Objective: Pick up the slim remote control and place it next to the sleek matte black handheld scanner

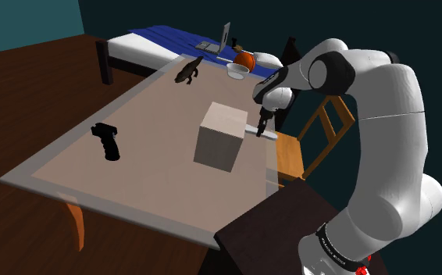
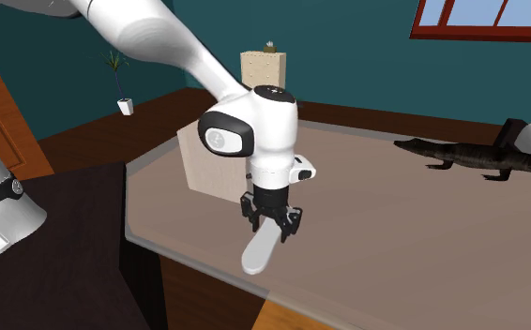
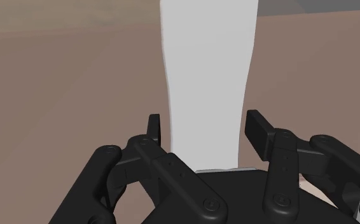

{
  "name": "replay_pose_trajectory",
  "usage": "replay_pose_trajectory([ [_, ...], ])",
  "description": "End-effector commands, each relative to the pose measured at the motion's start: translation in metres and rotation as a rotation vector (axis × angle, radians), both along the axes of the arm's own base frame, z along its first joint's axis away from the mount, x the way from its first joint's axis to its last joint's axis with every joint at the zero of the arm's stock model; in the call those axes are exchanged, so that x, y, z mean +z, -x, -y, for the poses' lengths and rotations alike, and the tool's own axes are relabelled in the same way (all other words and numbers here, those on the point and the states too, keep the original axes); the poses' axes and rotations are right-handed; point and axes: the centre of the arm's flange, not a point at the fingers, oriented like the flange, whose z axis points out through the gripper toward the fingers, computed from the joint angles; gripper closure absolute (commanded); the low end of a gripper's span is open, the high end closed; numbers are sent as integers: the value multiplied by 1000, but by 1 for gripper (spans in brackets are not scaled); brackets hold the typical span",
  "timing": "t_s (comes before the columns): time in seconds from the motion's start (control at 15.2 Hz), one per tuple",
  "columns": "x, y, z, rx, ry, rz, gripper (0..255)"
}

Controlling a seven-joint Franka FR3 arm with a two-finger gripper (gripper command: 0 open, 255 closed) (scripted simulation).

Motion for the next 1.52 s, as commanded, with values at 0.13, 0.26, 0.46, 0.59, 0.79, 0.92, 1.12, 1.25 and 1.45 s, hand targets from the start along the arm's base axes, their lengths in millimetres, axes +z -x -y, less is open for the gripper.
replay_pose_trajectory([
  [0.13, 23, -1, 0, 0, 0, 0, 255],
  [0.26, 33, -1, 0, 0, 0, 0, 255],
  [0.46, 49, -1, 0, 0, 0, 0, 255],
  [0.59, 60, -1, 0, 0, 0, 0, 255],
  [0.79, 76, -1, 0, 0, 0, 0, 255],
  [0.92, 86, -1, 0, 0, 0, 0, 255],
  [1.12, 102, -1, 0, 0, 0, 0, 255],
  [1.25, 113, -1, 0, 0, 0, 0, 255],
  [1.45, 128, -1, 0, 0, 0, 0, 255],
])
